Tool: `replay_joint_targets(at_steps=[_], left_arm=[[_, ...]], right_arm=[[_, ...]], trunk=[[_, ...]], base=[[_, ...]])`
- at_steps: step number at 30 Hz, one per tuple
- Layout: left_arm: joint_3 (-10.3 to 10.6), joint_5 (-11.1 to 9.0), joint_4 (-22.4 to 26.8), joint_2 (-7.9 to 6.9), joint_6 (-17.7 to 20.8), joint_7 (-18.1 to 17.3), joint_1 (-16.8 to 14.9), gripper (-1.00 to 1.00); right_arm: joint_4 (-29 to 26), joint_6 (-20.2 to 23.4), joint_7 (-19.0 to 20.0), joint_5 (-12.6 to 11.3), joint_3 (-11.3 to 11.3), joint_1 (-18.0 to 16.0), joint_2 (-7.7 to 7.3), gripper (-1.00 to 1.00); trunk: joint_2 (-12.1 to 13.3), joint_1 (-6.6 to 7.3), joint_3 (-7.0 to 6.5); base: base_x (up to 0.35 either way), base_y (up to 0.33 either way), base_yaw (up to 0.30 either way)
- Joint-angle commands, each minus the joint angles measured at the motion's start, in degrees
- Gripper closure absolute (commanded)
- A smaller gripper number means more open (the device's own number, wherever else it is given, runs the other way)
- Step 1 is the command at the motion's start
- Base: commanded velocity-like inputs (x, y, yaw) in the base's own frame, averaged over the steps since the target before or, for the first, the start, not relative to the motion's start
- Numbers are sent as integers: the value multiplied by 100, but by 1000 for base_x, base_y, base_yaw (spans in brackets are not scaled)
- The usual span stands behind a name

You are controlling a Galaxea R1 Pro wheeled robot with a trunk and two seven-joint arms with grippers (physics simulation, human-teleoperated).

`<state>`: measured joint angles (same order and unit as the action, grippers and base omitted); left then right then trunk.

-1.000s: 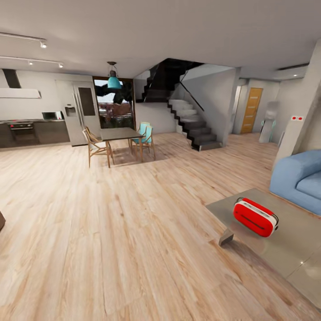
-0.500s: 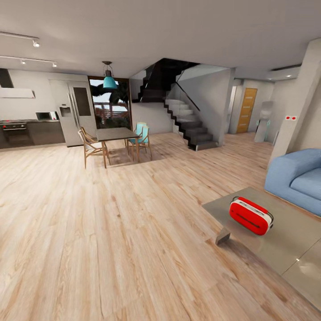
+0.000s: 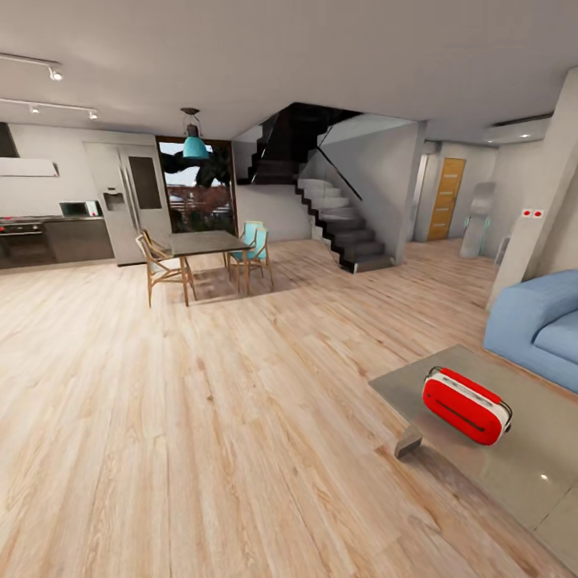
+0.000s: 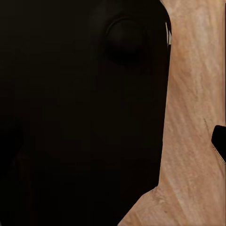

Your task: Turn on the radio receiver that's on the table in the living room.

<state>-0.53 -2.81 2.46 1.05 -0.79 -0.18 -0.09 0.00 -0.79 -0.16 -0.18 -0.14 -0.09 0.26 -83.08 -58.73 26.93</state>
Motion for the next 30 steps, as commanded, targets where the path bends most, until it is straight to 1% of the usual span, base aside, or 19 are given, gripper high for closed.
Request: replay_joint_targets(at_steps=[1, 11, 20, 30], left_arm=[[0, 0, 0, 0, 0, 0, 0, -100], [0, 0, 0, 0, 0, 0, 0, -100], [0, 0, 0, -8, 0, 0, 0, -100], [0, 0, 0, -9, 0, 0, 0, -100]], right_arm=[[0, 1, -5, 0, -1, 0, 0, -100], [0, 0, -26, 0, -1, 0, 0, -100], [0, 0, -34, 6, 0, 0, 0, -100], [0, 1, -36, -9, 3, 0, 0, -100]], trunk=[[0, 0, 0], [0, 0, 0], [0, 0, 0], [0, 0, 0]], base=[[154, 0, 0], [98, 0, 0], [287, 9, 0], [319, 110, 0]])
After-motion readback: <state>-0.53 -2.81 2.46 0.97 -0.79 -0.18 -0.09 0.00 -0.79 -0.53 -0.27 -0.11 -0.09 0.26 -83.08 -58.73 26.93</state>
